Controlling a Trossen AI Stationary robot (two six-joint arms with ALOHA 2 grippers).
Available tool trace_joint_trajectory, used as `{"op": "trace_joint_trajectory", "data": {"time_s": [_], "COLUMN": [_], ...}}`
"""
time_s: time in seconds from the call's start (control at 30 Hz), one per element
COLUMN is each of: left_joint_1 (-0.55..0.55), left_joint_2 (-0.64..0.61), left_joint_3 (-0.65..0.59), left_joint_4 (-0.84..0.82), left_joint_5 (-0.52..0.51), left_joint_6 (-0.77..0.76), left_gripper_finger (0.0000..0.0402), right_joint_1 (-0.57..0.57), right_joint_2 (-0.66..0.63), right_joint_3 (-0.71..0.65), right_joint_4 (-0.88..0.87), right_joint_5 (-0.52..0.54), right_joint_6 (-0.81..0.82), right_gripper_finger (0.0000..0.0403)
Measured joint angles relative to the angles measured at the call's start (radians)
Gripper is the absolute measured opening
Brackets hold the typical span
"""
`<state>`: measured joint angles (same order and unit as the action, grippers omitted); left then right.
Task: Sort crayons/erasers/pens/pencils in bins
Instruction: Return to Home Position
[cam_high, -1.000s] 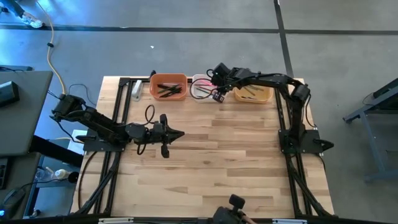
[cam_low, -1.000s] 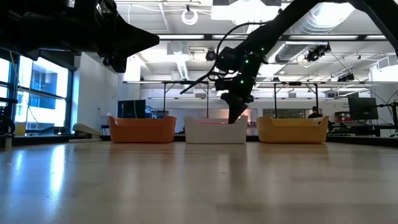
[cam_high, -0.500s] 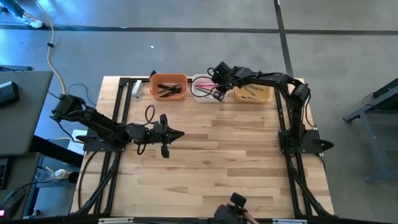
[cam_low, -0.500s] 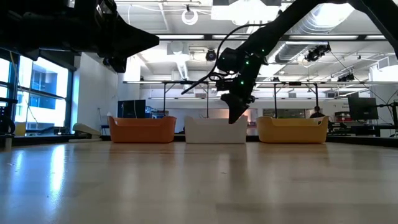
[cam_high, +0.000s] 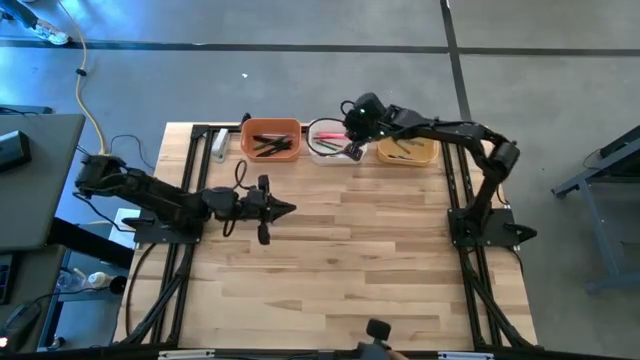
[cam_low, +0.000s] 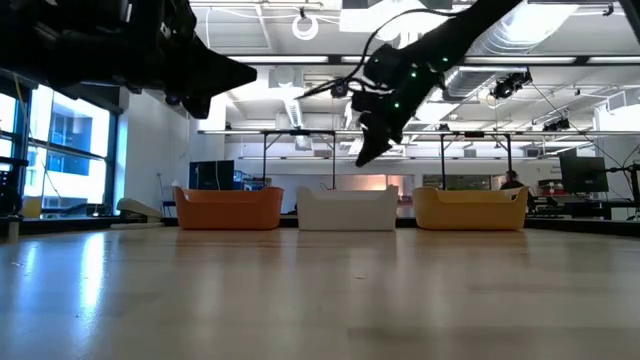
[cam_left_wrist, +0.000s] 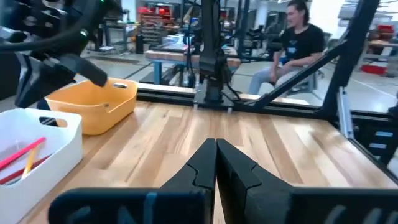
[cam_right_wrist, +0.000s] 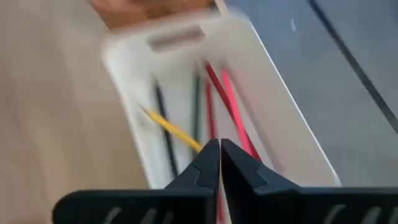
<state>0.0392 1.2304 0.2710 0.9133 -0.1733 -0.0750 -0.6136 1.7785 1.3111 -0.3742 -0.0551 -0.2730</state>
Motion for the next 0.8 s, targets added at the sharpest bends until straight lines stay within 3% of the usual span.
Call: {"op": "trace_joint_trajectory", "data": {"time_s": [0.17,0.33,0.5,0.63,0.8], "left_joint_1": [0.093,0.157,0.170,0.170,0.170], "left_joint_2": [-0.125,-0.224,-0.275,-0.283,-0.283], "left_joint_3": [0.000,0.000,0.000,0.000,0.000], "left_joint_4": [-0.165,-0.315,-0.348,-0.334,-0.334], "left_joint_5": [0.127,0.141,0.155,0.183,0.230], "left_joint_6": [0.000,0.012,0.077,0.085,0.069], "left_gripper_finger": [0.0000,0.0000,0.0000,0.0000,0.0000], "right_joint_1": [0.035,0.120,0.228,0.305,0.354], "right_joint_2": [-0.114,-0.245,-0.393,-0.534,-0.773], "right_joint_3": [-0.239,-0.504,-0.778,-0.971,-1.141], "right_joint_4": [0.365,0.757,1.087,1.204,1.159], "right_joint_5": [-0.071,-0.077,-0.053,-0.039,0.030], "right_joint_6": [-0.001,0.010,0.069,0.108,0.135], "right_gripper_finger": [0.0004,0.0002,0.0000,0.0000,0.0000]}}
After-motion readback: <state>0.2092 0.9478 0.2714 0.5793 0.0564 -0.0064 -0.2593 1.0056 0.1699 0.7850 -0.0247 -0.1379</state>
